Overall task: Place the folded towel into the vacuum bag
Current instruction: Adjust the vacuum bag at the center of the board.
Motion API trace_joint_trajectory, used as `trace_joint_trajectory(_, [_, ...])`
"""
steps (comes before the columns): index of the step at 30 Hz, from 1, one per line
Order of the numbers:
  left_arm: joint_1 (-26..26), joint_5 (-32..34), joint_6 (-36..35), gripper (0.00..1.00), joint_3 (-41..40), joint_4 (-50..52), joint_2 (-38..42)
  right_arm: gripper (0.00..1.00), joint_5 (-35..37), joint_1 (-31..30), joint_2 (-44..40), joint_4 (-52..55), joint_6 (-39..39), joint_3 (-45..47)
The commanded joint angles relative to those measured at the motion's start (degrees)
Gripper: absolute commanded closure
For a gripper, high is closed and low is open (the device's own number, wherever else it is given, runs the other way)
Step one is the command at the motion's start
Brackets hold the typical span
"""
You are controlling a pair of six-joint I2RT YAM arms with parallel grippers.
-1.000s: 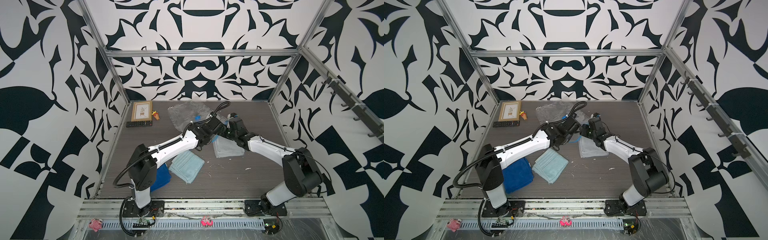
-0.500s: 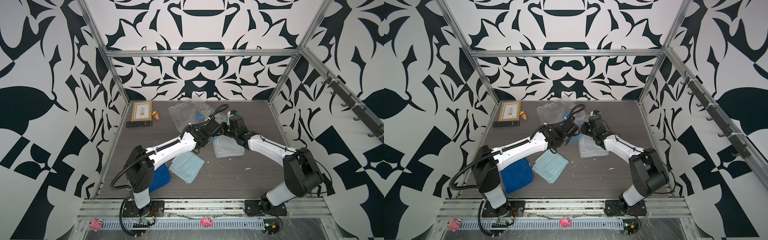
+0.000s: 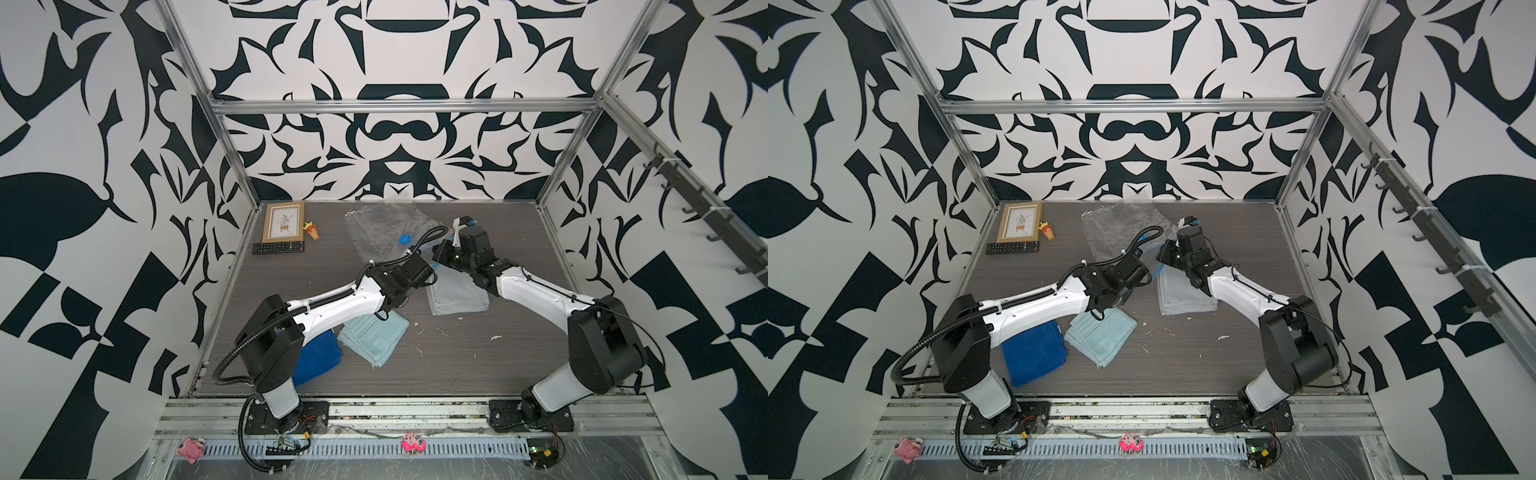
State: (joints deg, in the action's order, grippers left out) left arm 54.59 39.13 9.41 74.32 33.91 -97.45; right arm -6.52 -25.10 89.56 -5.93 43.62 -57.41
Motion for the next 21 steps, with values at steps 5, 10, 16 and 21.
trace_joint_trajectory(5, [-2.84,-12.26,-2.08,0.37,-2.63,0.34,3.35,1.00,-1.29,0.67,-2.71,-1.71,0.15,-1.83])
trace_joint_trajectory(10, [-4.27,-19.23,-3.21,0.33,-2.78,2.50,4.10,1.00,-1.54,1.20,-2.76,-1.41,-0.15,-2.40])
trace_joint_trajectory(16, [-4.36,-15.67,-2.86,0.48,-2.72,2.06,3.84,1.00,-1.91,1.38,-2.13,-0.89,-0.44,-3.58])
trace_joint_trajectory(21, [-4.31,-14.07,-3.27,0.58,-1.23,3.22,2.21,1.00,-1.88,1.37,-2.10,-0.66,-0.62,-3.92])
